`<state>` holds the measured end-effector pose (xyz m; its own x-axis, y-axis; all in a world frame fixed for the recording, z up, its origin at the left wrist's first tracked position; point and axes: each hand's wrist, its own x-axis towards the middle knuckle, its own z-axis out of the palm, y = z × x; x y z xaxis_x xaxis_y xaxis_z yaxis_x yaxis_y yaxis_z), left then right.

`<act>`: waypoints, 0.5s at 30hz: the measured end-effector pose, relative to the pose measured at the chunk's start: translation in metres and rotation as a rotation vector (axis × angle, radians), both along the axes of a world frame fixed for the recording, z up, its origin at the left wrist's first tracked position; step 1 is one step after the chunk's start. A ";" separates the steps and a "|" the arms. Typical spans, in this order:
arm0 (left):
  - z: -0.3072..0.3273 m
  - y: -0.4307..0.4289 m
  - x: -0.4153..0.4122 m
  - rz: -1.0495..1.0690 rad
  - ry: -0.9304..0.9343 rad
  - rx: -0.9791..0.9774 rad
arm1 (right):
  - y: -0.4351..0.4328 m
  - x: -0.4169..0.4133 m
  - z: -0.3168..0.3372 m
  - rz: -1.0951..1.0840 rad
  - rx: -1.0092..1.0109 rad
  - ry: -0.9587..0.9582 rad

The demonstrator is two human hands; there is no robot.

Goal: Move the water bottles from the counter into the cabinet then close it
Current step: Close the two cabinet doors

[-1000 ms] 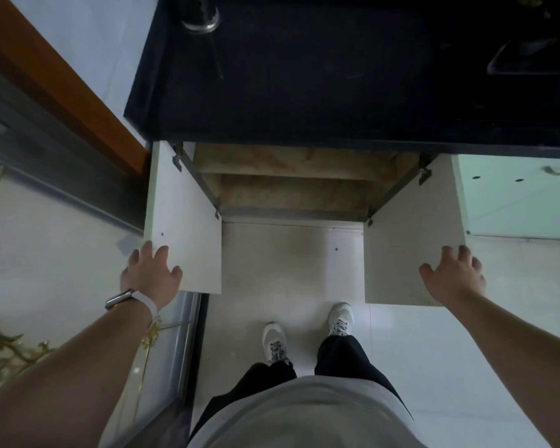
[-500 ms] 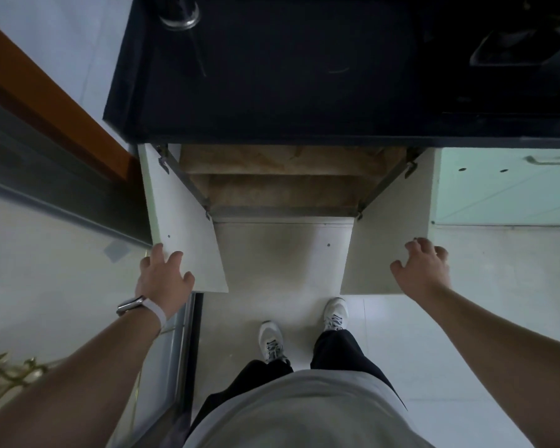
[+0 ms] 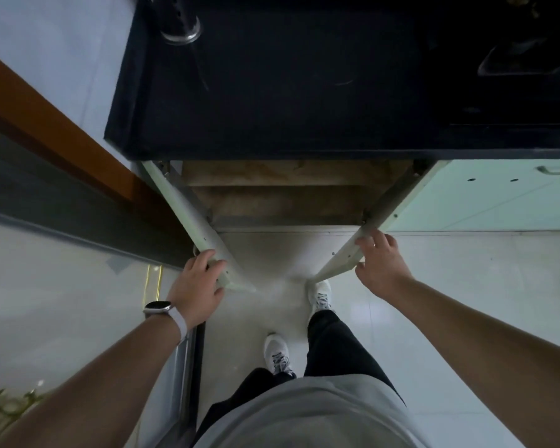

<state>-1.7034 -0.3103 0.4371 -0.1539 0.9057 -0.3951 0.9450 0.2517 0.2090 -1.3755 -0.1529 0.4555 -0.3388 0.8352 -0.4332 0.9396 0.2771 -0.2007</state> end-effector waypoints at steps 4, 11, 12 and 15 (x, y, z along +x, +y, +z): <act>-0.004 0.015 -0.007 -0.053 0.102 -0.025 | 0.022 -0.012 -0.001 0.128 0.108 -0.055; -0.004 0.077 -0.002 -0.068 0.208 0.091 | 0.072 -0.036 -0.012 0.370 0.232 -0.091; -0.006 0.087 0.001 -0.079 0.206 0.115 | 0.079 -0.039 -0.015 0.391 0.245 -0.082; -0.016 0.118 0.006 -0.084 0.185 0.211 | 0.101 -0.051 -0.021 0.457 0.303 -0.034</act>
<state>-1.6969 -0.1923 0.4212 -0.1268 0.9775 -0.1686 0.9876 0.1402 0.0704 -1.4264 -0.0522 0.4346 -0.6859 0.6956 -0.2135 0.7150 0.6989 -0.0200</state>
